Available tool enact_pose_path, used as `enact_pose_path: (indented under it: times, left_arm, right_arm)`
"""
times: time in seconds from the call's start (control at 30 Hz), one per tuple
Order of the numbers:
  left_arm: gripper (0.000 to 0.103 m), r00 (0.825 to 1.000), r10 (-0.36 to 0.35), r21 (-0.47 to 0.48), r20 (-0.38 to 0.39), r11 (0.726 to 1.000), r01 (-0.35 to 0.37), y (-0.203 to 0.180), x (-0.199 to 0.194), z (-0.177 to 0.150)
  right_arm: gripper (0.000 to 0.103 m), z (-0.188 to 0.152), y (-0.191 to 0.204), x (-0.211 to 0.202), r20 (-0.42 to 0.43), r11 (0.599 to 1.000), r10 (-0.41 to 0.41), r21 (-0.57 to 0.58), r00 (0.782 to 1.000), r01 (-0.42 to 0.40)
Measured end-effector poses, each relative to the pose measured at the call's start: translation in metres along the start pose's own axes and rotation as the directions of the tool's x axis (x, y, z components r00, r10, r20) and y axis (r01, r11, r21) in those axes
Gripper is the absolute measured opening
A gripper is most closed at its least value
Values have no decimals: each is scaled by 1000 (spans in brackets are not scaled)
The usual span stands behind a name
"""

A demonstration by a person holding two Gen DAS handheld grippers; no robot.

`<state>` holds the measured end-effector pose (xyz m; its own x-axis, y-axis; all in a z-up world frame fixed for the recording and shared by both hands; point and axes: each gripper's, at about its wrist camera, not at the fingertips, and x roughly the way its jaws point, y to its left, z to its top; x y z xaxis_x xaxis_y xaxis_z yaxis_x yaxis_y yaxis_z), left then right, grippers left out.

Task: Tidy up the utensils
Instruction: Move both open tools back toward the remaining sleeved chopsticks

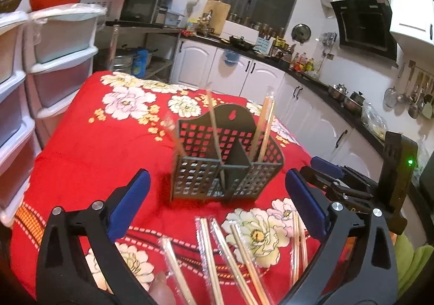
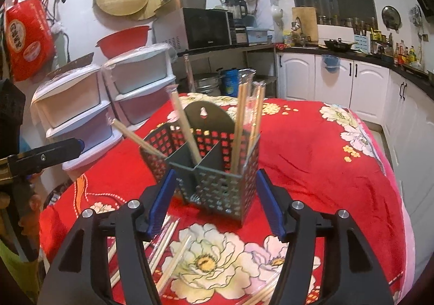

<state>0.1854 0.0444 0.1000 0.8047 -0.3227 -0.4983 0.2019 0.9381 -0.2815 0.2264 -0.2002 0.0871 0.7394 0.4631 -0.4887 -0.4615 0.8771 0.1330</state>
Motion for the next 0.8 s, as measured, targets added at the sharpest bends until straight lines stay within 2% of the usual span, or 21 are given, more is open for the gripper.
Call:
enact_pose_path:
  times: [0.37,0.8]
  left_arm:
    - [91,996,82,-36,-19,996,-83,25,-7,-26]
    - [91,988,146,-87,-50,985,-150,57,-13,-54]
  right_arm:
    - [61,-16,19,7,-45,999,29,-18,999,-30]
    - [61,-33,47,26,-113,996,67,-51,991,-73]
